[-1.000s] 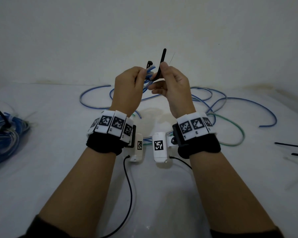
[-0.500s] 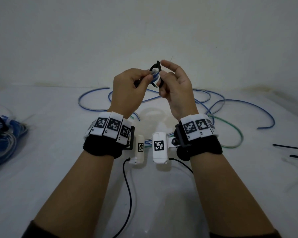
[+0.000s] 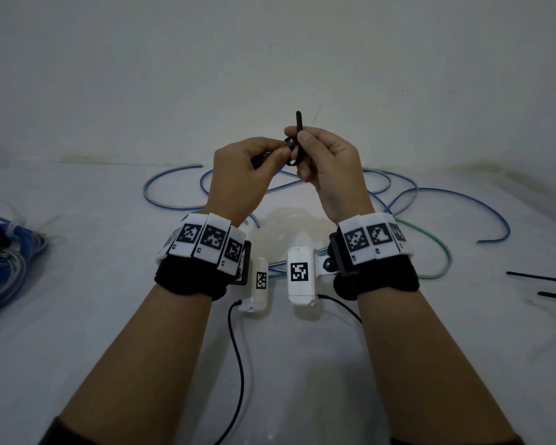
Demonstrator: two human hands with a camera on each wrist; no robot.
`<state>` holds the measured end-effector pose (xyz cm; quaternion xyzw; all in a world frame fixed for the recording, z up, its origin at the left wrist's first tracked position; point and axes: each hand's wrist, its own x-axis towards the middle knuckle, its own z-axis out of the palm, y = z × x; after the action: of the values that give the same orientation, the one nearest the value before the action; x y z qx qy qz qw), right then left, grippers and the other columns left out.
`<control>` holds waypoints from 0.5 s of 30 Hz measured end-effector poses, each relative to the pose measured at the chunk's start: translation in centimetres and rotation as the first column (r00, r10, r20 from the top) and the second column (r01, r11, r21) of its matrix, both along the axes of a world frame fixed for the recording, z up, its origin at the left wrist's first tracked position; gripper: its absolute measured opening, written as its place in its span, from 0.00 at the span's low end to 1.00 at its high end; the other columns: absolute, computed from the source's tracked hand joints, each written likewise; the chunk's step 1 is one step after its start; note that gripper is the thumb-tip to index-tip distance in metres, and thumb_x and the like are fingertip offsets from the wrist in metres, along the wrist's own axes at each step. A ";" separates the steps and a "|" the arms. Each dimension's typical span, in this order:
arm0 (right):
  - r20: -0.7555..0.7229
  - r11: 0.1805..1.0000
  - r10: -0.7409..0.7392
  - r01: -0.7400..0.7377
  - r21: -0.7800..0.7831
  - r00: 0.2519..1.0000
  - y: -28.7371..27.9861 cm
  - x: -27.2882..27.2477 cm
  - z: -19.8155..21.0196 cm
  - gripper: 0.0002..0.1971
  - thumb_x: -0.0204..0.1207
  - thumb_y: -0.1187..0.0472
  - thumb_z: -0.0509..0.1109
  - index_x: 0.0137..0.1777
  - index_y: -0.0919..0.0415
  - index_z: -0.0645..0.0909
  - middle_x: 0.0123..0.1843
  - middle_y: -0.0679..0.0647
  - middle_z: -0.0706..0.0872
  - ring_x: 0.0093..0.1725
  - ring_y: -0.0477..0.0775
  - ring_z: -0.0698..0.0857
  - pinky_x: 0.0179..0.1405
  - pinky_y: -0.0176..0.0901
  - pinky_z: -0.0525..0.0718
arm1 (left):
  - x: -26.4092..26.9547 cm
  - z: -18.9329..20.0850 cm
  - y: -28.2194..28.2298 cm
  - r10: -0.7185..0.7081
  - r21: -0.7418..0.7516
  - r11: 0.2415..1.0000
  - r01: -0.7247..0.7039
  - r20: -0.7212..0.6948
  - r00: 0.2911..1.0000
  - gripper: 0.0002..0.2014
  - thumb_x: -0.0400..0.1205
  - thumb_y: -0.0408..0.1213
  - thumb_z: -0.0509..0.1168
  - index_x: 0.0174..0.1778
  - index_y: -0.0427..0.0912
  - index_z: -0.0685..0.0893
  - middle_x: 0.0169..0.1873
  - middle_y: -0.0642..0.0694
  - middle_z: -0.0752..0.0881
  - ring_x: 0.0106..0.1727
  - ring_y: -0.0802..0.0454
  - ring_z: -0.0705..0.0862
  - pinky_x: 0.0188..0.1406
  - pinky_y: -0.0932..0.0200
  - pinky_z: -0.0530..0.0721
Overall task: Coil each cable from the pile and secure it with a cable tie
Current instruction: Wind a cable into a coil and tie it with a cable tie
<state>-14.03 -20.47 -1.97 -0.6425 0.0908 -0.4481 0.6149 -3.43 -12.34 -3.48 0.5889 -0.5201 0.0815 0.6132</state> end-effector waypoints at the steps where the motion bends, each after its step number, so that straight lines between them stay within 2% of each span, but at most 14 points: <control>1: 0.003 1.000 0.002 -0.002 0.003 1.000 0.0 0.0 0.0 0.11 0.83 0.68 0.59 0.54 0.67 0.84 0.33 0.55 0.79 0.24 0.47 0.69 0.26 0.36 0.69 | 0.0 0.0 0.0 -0.007 -0.001 1.000 0.007 -0.014 1.000 0.09 0.80 0.36 0.68 0.52 0.39 0.89 0.42 0.54 0.88 0.44 0.61 0.88 0.48 0.67 0.85; 5: 0.004 1.000 0.018 -0.018 0.003 1.000 0.0 0.1 -0.1 0.11 0.84 0.67 0.59 0.54 0.65 0.84 0.33 0.53 0.80 0.25 0.47 0.69 0.28 0.38 0.69 | -0.1 0.0 0.1 -0.019 0.007 1.000 0.020 -0.042 0.999 0.09 0.79 0.35 0.68 0.52 0.39 0.89 0.42 0.52 0.88 0.43 0.61 0.87 0.47 0.68 0.84; 9: 0.001 1.000 0.022 -0.022 0.016 1.000 0.0 0.1 -0.2 0.11 0.84 0.67 0.59 0.53 0.63 0.84 0.32 0.52 0.81 0.25 0.47 0.70 0.30 0.38 0.70 | 0.1 0.1 0.0 0.027 -0.023 0.999 -0.030 -0.117 0.993 0.07 0.77 0.36 0.71 0.45 0.36 0.85 0.40 0.46 0.88 0.40 0.61 0.87 0.42 0.69 0.84; 11: 0.002 0.999 0.033 -0.033 0.018 0.999 0.0 0.2 -0.3 0.11 0.84 0.67 0.59 0.53 0.63 0.84 0.32 0.51 0.81 0.26 0.47 0.71 0.31 0.39 0.70 | 0.4 0.2 0.0 0.055 -0.019 0.998 -0.057 -0.113 0.992 0.06 0.77 0.36 0.71 0.44 0.38 0.83 0.37 0.49 0.87 0.38 0.65 0.85 0.40 0.70 0.82; 13: 0.007 0.999 0.046 -0.046 0.020 0.999 0.1 0.2 -0.3 0.11 0.84 0.67 0.59 0.53 0.63 0.83 0.32 0.52 0.80 0.26 0.48 0.71 0.31 0.39 0.70 | 0.4 0.3 0.1 0.024 -0.004 1.000 -0.024 -0.125 0.992 0.06 0.78 0.35 0.70 0.48 0.41 0.82 0.37 0.54 0.86 0.40 0.66 0.86 0.43 0.69 0.82; 15: 0.007 0.998 0.052 -0.052 0.029 0.999 0.3 0.2 -0.2 0.11 0.84 0.67 0.58 0.53 0.62 0.83 0.33 0.53 0.79 0.26 0.47 0.71 0.30 0.38 0.69 | 0.3 0.3 0.3 -0.019 0.018 1.000 0.021 -0.111 0.994 0.11 0.79 0.33 0.68 0.57 0.42 0.81 0.39 0.54 0.87 0.46 0.60 0.87 0.49 0.65 0.84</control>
<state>-13.79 -20.21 -2.17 -0.6341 0.0785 -0.4327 0.6360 -3.09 -12.09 -3.13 0.5932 -0.4921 0.0376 0.6360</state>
